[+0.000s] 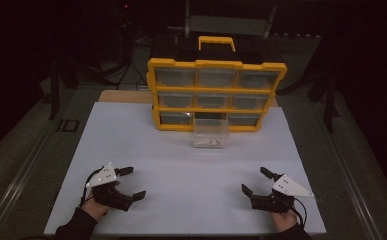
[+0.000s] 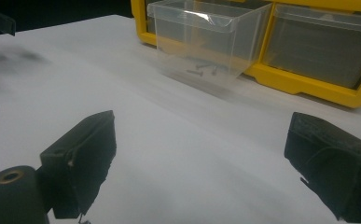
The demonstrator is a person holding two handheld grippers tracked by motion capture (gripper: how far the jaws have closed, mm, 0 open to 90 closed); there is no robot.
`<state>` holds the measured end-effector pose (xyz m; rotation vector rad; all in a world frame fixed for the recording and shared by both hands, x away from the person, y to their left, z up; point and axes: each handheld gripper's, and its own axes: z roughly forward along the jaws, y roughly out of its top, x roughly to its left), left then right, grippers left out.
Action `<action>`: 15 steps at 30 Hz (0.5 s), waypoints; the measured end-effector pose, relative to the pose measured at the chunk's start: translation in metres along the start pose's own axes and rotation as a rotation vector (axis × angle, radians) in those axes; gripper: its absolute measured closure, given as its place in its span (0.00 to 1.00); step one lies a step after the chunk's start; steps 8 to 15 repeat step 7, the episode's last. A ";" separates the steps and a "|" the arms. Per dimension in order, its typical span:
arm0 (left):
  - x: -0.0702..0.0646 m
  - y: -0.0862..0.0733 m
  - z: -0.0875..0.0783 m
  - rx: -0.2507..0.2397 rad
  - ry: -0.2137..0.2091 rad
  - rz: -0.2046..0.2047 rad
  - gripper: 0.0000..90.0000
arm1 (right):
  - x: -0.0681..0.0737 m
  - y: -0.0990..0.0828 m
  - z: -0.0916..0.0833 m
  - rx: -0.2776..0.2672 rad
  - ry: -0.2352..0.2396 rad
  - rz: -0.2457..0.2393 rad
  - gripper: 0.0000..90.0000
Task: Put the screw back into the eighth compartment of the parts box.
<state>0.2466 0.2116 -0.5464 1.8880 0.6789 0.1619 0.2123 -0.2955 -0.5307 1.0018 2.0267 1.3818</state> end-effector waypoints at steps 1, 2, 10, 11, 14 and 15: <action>0.000 0.000 -0.001 -0.007 -0.001 -0.003 0.00 | 0.000 0.000 0.000 0.000 0.000 -0.001 0.10; 0.000 0.000 -0.001 -0.007 -0.001 -0.003 0.00 | 0.000 0.000 0.000 0.000 0.000 -0.001 0.10; 0.000 0.000 -0.002 -0.018 -0.002 -0.006 0.00 | 0.000 0.000 0.000 0.001 0.000 -0.001 0.10; 0.000 0.000 -0.002 -0.018 -0.002 -0.006 0.00 | 0.000 0.000 0.000 0.001 0.000 -0.001 0.10; 0.000 0.000 -0.002 -0.018 -0.002 -0.006 0.00 | 0.000 0.000 0.000 0.001 0.000 -0.001 0.10; 0.000 0.000 -0.002 -0.018 -0.002 -0.006 0.00 | 0.000 0.000 0.000 0.001 0.000 -0.001 0.10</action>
